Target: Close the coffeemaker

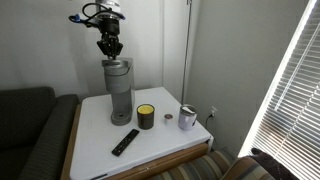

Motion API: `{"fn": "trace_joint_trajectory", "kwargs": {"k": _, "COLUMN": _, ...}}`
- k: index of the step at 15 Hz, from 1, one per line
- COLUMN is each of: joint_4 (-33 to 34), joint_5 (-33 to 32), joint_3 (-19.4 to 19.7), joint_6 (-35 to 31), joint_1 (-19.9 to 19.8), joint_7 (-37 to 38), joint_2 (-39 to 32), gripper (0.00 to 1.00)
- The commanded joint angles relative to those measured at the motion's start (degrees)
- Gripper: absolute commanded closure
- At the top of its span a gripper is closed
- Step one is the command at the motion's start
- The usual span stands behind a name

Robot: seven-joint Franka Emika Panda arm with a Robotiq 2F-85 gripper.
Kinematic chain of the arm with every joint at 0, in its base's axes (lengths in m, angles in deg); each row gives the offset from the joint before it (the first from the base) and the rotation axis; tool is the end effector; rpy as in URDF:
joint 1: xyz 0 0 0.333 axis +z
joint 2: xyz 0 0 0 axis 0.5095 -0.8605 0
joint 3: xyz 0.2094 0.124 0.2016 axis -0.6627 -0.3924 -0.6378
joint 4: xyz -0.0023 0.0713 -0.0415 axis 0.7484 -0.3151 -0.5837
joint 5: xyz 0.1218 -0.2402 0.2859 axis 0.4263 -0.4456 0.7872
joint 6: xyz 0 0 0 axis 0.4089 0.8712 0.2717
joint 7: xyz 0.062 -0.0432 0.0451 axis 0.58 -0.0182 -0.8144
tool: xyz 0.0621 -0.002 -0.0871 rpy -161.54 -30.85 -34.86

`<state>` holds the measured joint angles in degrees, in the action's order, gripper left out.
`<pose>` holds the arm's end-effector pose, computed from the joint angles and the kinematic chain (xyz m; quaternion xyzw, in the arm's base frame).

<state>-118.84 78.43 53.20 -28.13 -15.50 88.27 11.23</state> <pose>0.7084 0.1463 0.3831 0.7856 -0.6097 -0.0114 0.1045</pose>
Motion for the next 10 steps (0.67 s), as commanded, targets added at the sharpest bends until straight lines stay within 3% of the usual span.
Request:
{"fn": "trace_joint_trajectory", "kwargs": {"k": 1, "joint_4": -3.64, "joint_5": 0.1, "joint_3": -0.9, "joint_6": -1.6, "joint_1": -0.95, "joint_7": 0.67, "joint_2": 2.89, "gripper": 1.0}}
{"fn": "trace_joint_trajectory", "kwargs": {"k": 10, "joint_4": -0.68, "joint_5": -1.15, "joint_3": -0.77, "joint_6": 2.72, "joint_1": -0.94, "joint_7": -0.21, "joint_2": 3.86, "gripper": 1.0}}
